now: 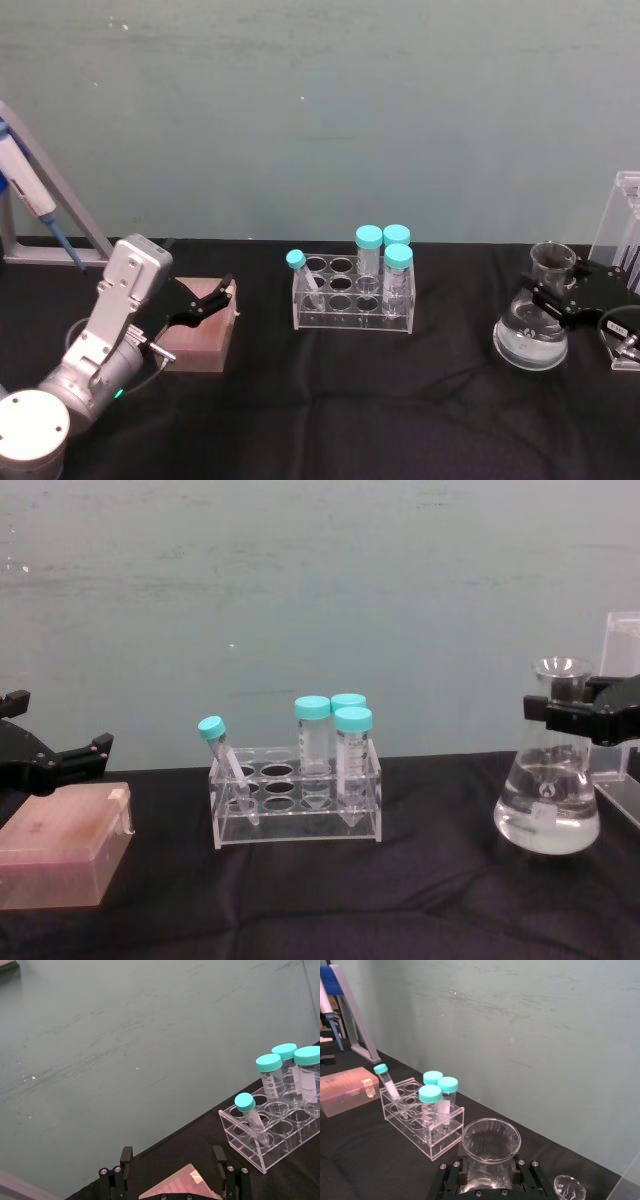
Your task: Place the experimental apparatus aside using one hand.
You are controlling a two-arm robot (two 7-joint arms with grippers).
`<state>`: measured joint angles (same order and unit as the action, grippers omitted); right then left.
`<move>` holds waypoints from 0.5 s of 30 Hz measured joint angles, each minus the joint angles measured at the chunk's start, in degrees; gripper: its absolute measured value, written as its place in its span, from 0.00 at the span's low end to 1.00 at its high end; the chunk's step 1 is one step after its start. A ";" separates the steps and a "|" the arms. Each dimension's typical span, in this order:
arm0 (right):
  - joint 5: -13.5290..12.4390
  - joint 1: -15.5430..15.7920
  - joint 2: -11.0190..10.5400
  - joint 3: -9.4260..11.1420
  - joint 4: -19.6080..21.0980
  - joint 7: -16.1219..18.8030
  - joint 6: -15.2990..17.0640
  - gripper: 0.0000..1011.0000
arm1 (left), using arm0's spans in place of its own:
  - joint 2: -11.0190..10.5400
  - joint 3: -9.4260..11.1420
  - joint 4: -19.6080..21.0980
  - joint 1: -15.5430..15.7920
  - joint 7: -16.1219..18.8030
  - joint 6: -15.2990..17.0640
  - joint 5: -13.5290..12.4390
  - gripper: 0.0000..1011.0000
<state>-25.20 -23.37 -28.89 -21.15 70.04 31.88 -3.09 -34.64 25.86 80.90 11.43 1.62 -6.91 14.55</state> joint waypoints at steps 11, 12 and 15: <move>0.99 0.18 0.62 1.21 -0.41 -1.27 0.63 0.45 | 0.00 0.00 0.00 0.00 0.00 0.00 0.00 0.99; 1.09 0.22 0.66 1.27 -0.41 -1.39 0.71 0.45 | 0.00 0.00 0.00 0.00 0.00 0.00 0.00 0.99; 1.61 0.30 0.80 1.47 -0.40 -1.95 1.07 0.45 | 0.00 0.00 0.00 0.00 0.00 0.00 0.00 0.99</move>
<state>-23.59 -23.07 -28.09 -19.67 69.65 29.92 -2.02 -34.64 25.86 80.90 11.43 1.62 -6.91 14.55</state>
